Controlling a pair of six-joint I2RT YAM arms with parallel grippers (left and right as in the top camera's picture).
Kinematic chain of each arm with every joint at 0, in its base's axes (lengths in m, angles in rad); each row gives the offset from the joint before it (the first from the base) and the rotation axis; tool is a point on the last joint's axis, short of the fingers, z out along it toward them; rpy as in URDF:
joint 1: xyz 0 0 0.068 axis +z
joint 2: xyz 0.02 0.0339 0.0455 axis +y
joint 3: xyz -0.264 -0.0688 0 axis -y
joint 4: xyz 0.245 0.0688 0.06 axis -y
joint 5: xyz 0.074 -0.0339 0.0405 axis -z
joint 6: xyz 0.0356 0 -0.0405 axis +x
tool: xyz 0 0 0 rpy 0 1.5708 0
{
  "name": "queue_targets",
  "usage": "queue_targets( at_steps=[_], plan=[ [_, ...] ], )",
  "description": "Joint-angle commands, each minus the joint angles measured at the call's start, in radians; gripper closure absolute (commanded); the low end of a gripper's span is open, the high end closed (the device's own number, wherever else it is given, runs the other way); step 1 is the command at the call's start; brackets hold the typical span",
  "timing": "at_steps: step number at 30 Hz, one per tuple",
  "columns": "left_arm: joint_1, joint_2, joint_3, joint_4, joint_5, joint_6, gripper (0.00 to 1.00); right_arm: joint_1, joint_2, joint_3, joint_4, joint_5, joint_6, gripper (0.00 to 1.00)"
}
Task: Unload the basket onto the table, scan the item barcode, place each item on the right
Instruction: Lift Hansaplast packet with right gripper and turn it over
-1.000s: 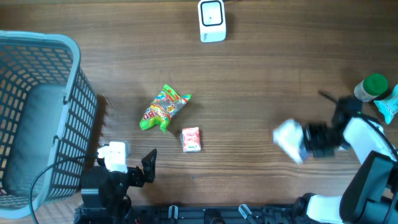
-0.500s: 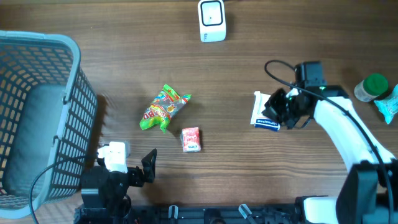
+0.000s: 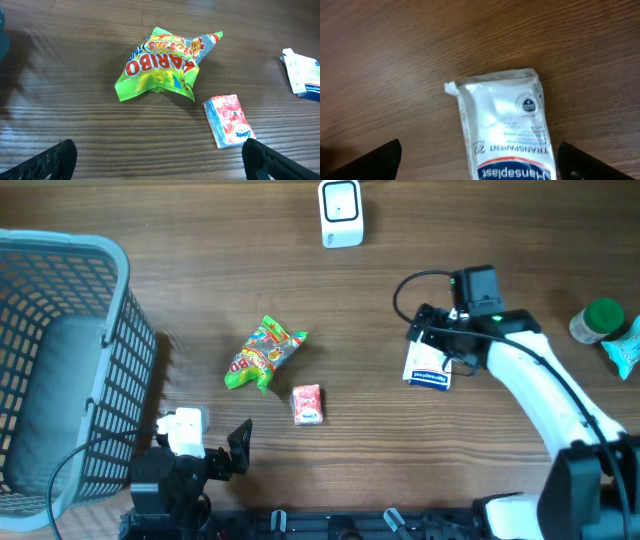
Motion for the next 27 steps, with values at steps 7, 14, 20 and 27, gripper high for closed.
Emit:
queue_targets(
  at_steps=[7, 14, 20, 27],
  plan=[
    [0.002, -0.007, 0.000, 0.003, 0.015, 0.019, 0.00, 0.008, 0.193, 0.014, 0.111, 0.230, 0.028, 0.00],
    [0.002, -0.007, 0.000, 0.002, 0.015, 0.019, 0.00, 0.011, 0.251, 0.014, 0.104, 0.045, -0.046, 0.07],
    [0.002, -0.007, 0.000, 0.003, 0.015, 0.019, 0.00, 0.011, 0.251, 0.014, 0.100, -0.021, -0.105, 0.01],
    [0.002, -0.007, 0.000, 0.003, 0.015, 0.019, 0.00, 0.011, 0.251, 0.014, 0.060, -0.037, -0.311, 0.01]
  ],
)
